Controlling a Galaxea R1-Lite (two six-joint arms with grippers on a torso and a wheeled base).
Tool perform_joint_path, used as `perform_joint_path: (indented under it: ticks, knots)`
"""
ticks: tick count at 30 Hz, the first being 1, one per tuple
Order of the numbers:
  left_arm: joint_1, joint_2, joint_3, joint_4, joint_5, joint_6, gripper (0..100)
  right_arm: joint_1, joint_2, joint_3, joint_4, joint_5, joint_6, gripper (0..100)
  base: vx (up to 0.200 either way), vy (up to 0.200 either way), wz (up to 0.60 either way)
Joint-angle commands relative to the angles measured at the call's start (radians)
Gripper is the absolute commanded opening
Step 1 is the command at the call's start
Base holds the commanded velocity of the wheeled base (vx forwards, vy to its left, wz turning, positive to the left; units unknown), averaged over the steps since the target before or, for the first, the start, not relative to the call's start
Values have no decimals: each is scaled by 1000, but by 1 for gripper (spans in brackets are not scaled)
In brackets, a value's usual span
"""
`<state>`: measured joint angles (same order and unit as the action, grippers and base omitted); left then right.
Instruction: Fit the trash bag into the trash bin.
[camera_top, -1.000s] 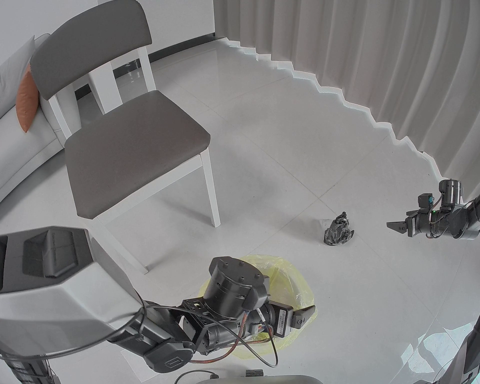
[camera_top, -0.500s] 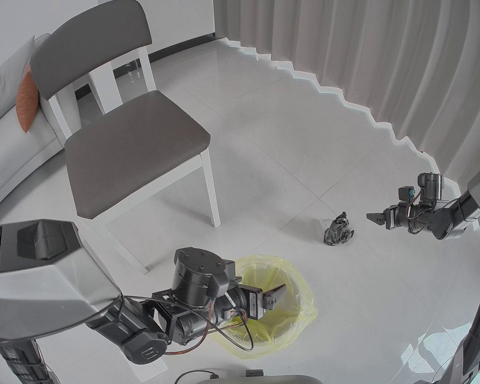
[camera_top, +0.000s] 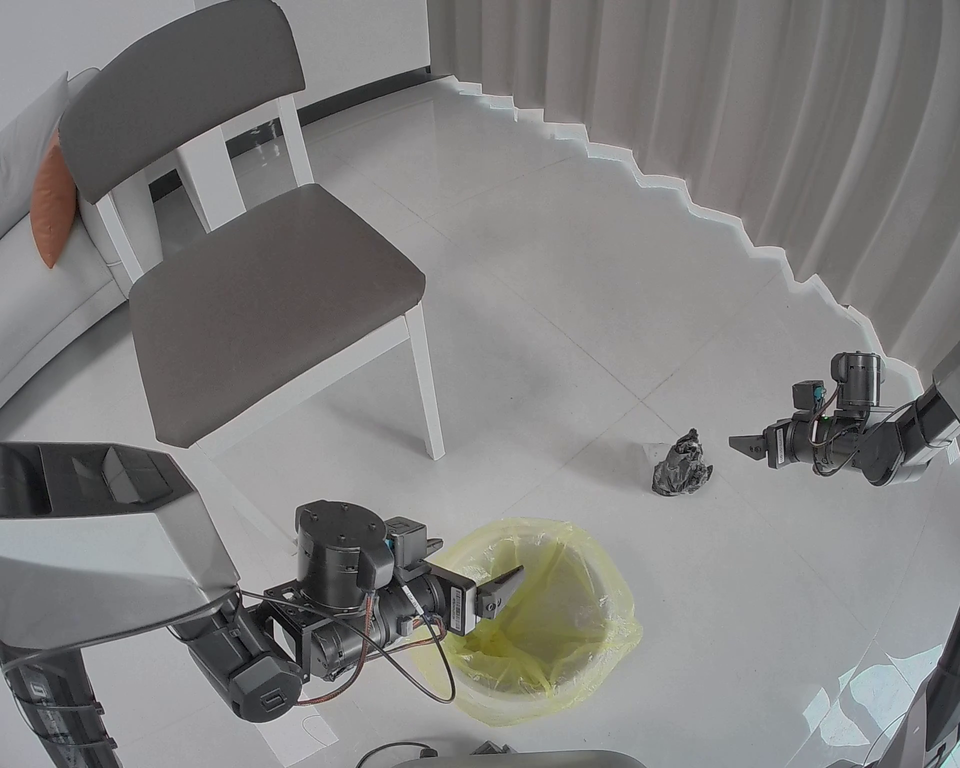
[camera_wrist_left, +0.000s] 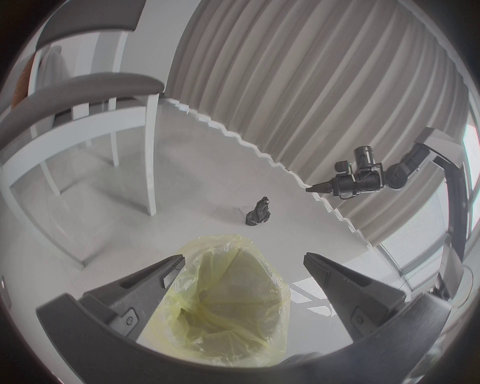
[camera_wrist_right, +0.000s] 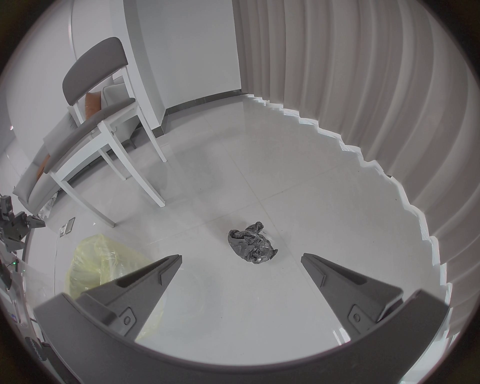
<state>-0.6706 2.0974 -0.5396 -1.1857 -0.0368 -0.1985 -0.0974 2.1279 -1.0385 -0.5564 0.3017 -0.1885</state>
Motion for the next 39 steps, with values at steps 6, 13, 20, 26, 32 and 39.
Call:
perform_joint_path:
  ticks: [6, 13, 20, 26, 32, 39]
  knots:
    - [3, -8, -23, 40, -3, -59, 100, -18, 7, 11, 4, 5, -2, 100, 67, 67, 0]
    - [-12, -27, -23, 41, -6, -113, 100, -28, 72, -11, 3, 5, -9, 100, 0, 0, 0]
    - [-30, -36, -48, 40, 0, -114, 100, -79, 161, -101, 13, 7, -17, 100, 0, 0, 0]
    - [-47, -59, -51, 14, -3, -162, 100, -119, 233, -190, 21, 7, -17, 100, 0, 0, 0]
    - [-46, -25, -49, -120, 15, -196, 100, -105, 265, -252, 19, 7, -9, 100, 0, 0, 0]
    - [-52, -10, -39, -101, 31, -151, 100, -74, 254, -206, 1, 0, 21, 100, 29, 29, 0]
